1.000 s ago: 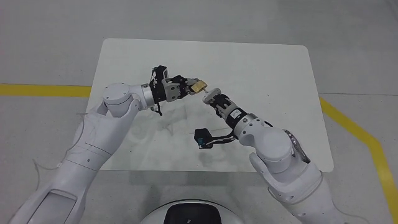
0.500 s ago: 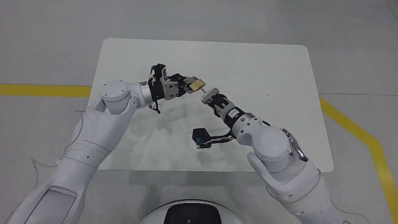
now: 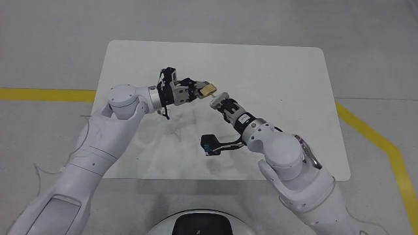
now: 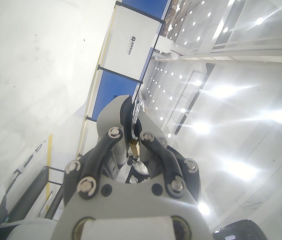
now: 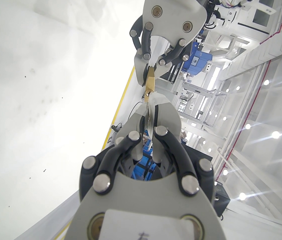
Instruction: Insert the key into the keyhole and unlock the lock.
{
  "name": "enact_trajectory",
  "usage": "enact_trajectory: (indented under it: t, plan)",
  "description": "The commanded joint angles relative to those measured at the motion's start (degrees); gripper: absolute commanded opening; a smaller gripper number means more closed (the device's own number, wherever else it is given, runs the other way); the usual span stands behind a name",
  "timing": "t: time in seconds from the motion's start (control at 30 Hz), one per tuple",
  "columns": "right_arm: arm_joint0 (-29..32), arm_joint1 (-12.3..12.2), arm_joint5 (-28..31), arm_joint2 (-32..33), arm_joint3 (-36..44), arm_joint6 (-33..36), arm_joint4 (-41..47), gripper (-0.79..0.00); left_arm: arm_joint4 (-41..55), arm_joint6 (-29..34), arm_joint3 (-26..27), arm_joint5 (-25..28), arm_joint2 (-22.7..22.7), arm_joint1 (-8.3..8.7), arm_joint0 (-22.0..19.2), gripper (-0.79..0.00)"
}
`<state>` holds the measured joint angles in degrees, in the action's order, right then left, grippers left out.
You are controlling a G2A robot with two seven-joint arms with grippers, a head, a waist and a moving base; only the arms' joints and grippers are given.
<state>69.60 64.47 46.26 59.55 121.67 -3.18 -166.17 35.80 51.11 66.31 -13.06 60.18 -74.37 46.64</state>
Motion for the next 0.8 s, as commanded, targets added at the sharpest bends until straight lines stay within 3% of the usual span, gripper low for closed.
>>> enact_trajectory:
  t: [0.0, 0.77]
  plan:
    - [0.03, 0.00, 0.11, 0.01, 0.00, 0.11, -0.01, -0.785, 0.06, -0.17, 0.16, 0.01, 0.00, -0.01, 0.12, -0.785]
    - [0.83, 0.47, 0.06, -0.82, 0.93, 4.26, -0.26, -0.785, 1.44, -3.91, 1.39, -1.09, 0.67, -0.14, 1.07, -0.785]
